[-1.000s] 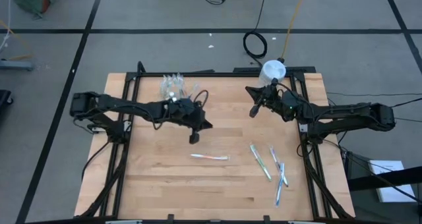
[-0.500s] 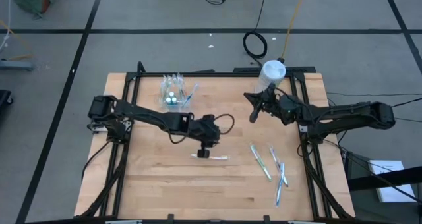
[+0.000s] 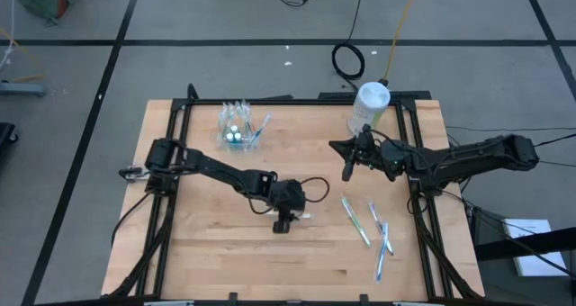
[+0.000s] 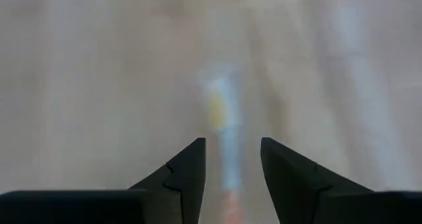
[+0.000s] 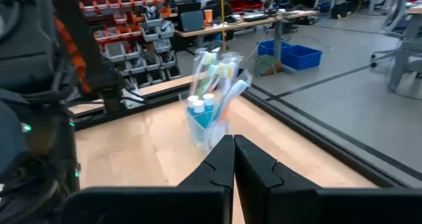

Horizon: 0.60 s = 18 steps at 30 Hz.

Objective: Pick & Place toothbrushing station
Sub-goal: Put the orange toothbrush into the transparent organizer

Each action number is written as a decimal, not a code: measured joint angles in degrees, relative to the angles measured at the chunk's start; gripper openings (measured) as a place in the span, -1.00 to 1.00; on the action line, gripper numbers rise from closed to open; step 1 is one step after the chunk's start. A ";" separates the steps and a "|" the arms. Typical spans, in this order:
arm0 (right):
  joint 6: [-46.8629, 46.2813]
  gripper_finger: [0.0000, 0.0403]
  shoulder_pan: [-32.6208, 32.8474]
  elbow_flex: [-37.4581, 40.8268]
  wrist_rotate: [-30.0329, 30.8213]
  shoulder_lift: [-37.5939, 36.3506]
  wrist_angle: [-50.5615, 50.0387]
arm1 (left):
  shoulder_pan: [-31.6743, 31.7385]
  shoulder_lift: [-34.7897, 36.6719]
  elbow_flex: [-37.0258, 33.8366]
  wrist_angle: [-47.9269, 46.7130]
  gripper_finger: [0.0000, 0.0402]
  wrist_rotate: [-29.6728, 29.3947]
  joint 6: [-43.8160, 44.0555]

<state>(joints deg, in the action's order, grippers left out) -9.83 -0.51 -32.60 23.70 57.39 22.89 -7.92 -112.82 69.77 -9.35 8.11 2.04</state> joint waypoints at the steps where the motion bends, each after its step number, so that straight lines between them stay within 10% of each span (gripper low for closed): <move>1: -0.01 -1.00 0.49 0.00 0.00 0.05 0.01 | 0.00 -0.59 -0.01 1.83 -0.24 2.06 0.05; 12: 0.45 -1.00 3.07 0.00 -0.01 0.08 1.70 | 1.91 -5.19 0.12 5.81 -0.28 5.97 2.84; 18: 0.64 -1.00 3.06 0.00 0.01 0.08 2.22 | 3.79 -3.80 0.01 3.65 -0.74 1.71 2.81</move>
<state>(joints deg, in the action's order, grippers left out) -9.19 2.55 -32.60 23.70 57.47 25.11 -4.13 -116.63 69.78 -5.70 9.82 4.84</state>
